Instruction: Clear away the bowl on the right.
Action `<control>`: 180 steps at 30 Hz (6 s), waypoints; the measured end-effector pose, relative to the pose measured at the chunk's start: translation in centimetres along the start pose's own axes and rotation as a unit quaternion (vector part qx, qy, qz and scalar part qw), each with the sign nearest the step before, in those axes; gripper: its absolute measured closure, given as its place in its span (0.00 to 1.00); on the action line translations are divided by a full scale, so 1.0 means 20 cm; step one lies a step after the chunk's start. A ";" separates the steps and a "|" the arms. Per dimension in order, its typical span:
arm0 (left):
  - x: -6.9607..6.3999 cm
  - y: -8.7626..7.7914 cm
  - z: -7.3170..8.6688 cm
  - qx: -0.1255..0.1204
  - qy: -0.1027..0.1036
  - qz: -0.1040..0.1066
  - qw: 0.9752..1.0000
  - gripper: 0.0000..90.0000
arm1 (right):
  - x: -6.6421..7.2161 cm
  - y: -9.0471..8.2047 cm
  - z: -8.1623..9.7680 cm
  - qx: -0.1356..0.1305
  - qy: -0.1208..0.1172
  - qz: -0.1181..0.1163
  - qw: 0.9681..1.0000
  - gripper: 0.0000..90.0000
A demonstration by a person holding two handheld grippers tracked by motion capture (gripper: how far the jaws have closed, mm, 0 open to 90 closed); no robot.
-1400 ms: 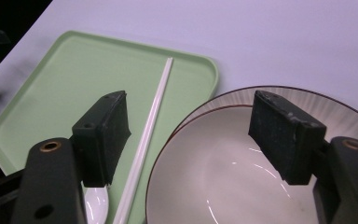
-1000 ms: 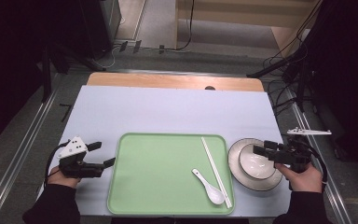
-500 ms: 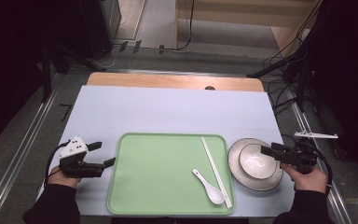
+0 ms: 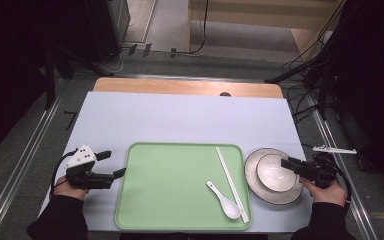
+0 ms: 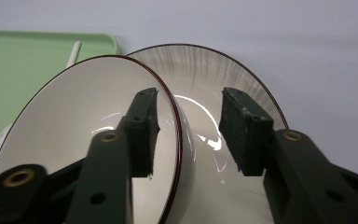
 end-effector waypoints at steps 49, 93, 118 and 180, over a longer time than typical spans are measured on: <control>0.00 0.01 -0.01 -0.002 0.000 0.003 1.000 0.20 | -0.01 0.05 0.02 0.052 0.086 -0.042 0.994 0.92; 0.00 0.01 0.00 -0.002 -0.002 -0.001 1.000 0.20 | 0.28 0.02 -0.07 0.060 0.060 -0.077 0.993 0.92; 0.00 0.01 0.00 -0.002 -0.002 -0.001 1.000 0.20 | 0.49 0.10 -0.05 0.088 0.019 -0.106 0.990 0.92; 0.00 -0.02 0.01 -0.006 -0.001 -0.005 1.000 0.20 | 1.13 0.52 0.13 0.201 -0.102 -0.172 0.959 0.92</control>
Point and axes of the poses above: each handheld gripper's, and its own axes: y roughly forward along the jaws, z roughly out of its underside, x roughly to its left, the point moved 5 cm from there along y, roughly forward along the jaws, and after that the axes turned 2 degrees about y, right-handed, at the moved point
